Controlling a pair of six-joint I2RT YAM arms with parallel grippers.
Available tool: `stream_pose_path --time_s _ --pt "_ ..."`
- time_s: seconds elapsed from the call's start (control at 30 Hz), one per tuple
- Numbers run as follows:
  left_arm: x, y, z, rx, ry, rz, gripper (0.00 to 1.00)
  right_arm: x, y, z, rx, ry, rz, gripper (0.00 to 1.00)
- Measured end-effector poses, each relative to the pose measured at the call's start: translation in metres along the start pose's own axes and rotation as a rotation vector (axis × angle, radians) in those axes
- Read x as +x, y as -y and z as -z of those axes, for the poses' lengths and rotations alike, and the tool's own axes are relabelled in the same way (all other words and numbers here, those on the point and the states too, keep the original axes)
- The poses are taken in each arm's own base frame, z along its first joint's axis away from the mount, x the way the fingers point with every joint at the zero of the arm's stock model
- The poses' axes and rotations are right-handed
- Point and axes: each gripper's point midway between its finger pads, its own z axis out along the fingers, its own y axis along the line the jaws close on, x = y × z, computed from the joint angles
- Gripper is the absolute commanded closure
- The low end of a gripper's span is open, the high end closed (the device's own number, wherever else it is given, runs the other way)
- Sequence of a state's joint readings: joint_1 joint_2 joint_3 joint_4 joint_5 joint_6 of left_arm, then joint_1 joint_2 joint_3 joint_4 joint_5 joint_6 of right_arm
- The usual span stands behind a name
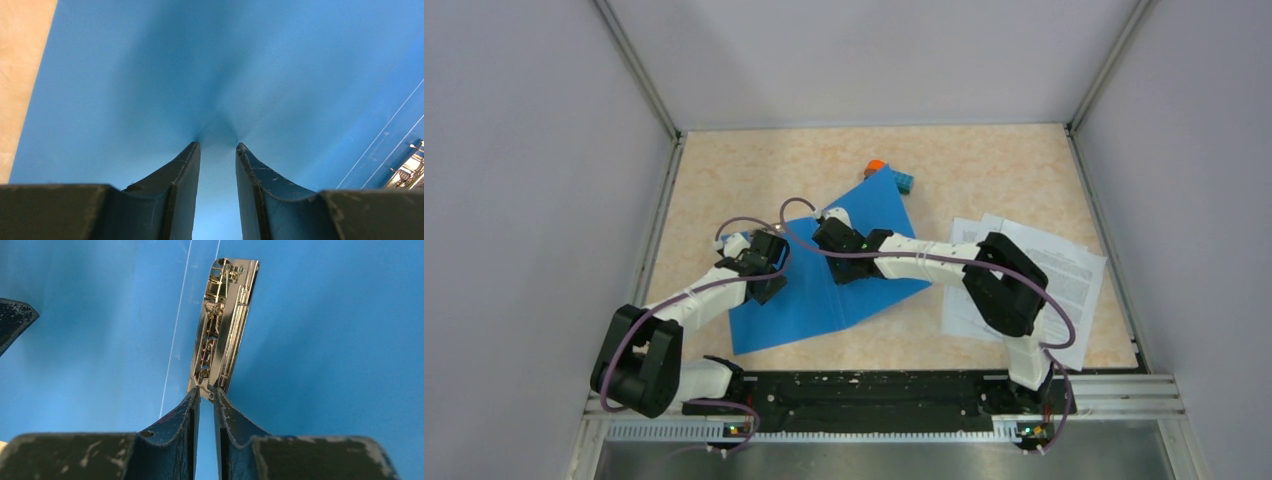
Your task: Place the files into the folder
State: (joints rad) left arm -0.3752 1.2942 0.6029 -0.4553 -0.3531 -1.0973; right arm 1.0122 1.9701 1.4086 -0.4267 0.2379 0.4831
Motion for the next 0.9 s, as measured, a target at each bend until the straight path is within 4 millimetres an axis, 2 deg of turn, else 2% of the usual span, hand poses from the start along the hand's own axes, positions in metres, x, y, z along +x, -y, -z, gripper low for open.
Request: stream_pose_path --time_s 0.4,0.6,0.9 --pt "0.000 0.000 0.000 0.000 0.000 0.002 0.61 -0.002 -0.006 0.002 -0.013 0.008 -0.006 0.84" --pt "0.000 0.000 0.000 0.000 0.000 0.002 0.61 -0.010 -0.013 0.002 -0.027 0.030 -0.010 0.86" --pt "0.000 0.000 0.000 0.000 0.000 0.007 0.61 0.000 -0.008 -0.012 0.013 0.008 -0.003 0.90"
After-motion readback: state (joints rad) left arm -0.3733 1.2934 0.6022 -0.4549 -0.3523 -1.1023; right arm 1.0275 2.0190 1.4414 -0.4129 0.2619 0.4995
